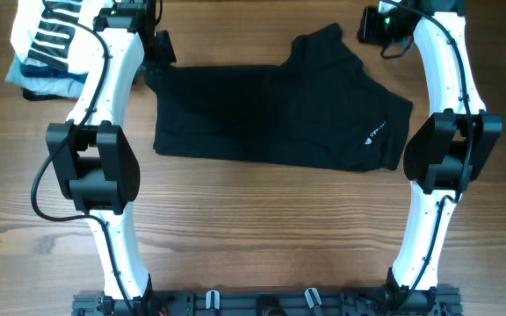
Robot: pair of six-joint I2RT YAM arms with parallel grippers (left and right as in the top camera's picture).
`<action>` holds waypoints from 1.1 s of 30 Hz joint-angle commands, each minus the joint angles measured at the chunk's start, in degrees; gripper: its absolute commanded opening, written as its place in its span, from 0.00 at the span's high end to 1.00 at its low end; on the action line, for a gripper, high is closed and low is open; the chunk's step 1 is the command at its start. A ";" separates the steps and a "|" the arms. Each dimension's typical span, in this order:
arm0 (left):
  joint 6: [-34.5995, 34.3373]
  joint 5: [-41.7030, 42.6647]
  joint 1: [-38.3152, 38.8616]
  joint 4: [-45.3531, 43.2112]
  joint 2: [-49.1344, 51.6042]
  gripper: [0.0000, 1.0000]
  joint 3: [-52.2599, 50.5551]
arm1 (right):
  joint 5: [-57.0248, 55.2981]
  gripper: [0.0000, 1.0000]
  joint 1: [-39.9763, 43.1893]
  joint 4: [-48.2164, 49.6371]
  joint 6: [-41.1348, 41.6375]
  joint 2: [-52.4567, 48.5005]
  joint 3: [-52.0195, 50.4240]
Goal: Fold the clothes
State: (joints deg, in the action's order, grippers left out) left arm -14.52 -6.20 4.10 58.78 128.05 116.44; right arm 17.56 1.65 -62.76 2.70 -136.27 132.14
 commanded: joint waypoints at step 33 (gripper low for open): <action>-0.96 -0.74 0.17 5.07 -0.85 0.96 0.52 | -17.77 0.92 -7.96 37.51 3.54 -18.53 -1.84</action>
State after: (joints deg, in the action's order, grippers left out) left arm -14.55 -6.20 4.12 64.05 128.05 116.44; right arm 1.15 -6.33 -24.16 4.67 -152.81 129.67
